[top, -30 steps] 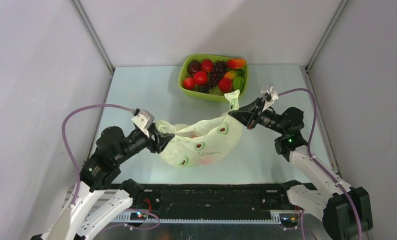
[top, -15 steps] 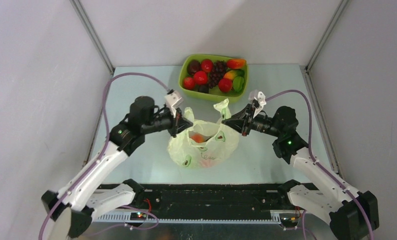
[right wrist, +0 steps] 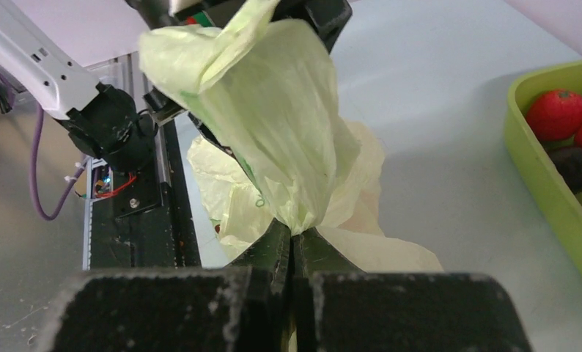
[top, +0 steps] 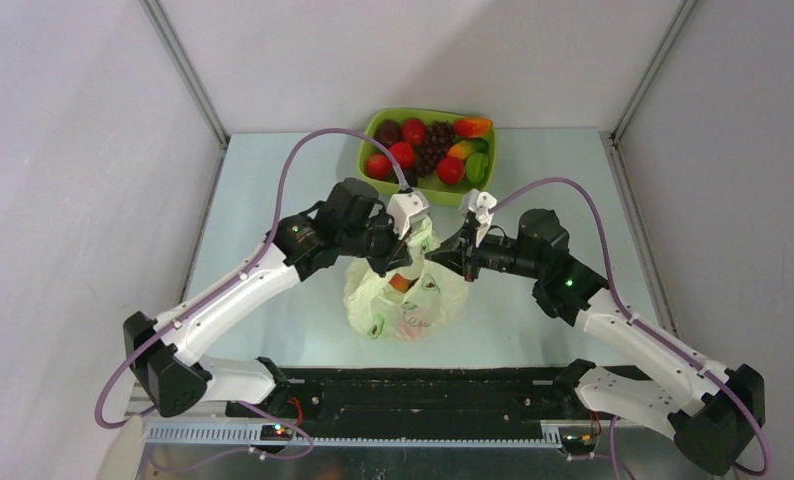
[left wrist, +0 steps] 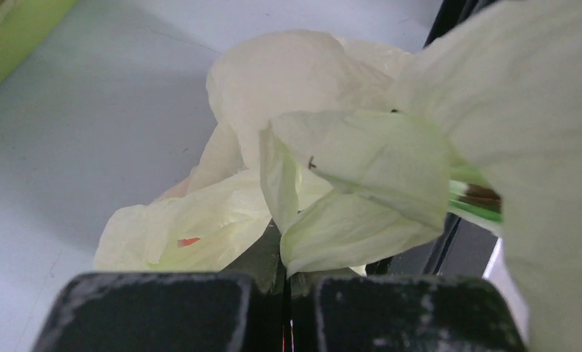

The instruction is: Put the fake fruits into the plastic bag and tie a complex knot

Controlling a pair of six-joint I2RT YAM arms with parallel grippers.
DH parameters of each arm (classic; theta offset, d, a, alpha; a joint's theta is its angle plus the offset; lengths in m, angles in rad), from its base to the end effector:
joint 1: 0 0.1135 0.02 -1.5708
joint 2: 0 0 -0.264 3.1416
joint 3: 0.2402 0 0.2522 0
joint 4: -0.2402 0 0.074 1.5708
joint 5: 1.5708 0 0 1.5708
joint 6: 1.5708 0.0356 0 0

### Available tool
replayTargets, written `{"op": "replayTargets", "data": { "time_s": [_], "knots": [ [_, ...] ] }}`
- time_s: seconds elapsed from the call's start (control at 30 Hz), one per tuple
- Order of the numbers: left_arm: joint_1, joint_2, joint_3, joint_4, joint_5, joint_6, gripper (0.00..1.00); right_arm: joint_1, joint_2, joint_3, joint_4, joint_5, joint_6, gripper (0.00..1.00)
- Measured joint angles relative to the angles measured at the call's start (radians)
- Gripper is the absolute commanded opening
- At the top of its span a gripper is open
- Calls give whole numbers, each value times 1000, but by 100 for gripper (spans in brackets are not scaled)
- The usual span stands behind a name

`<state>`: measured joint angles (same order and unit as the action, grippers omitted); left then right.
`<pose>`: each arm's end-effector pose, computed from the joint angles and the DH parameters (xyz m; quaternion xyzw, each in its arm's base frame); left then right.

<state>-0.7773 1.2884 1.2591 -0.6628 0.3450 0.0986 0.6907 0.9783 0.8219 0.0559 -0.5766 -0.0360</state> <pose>0.1882 -0.2020 0.3512 0.4442 0.7765 -0.2860 0.3434 0.1628 0.1597 0.3432 -0.4310 0.5969 0.4064 0.5411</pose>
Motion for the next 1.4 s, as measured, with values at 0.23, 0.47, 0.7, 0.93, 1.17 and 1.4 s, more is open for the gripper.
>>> {"op": "replayTargets", "data": {
  "time_s": [0.23, 0.47, 0.7, 0.93, 1.17, 1.4],
  "knots": [
    [-5, -35, -9, -6, -39, 18, 63, 41, 78, 51, -76, 100, -3, 0],
    [-9, -135, -18, -35, -100, 35, 99, 71, 133, 95, -120, 163, -9, 0],
    [-10, -273, -17, -69, -191, 33, 100, 98, 145, 122, -136, 196, -23, 0],
    [-11, -365, -15, -60, -180, -7, 99, 114, 165, 132, -148, 212, -44, 0],
    [-11, -256, 29, -6, -161, -39, 99, 124, 174, 132, -162, 215, -56, 0],
    [-12, -150, 39, 10, -122, -36, 59, 127, 174, 134, -178, 212, -76, 0]
  ]
}}
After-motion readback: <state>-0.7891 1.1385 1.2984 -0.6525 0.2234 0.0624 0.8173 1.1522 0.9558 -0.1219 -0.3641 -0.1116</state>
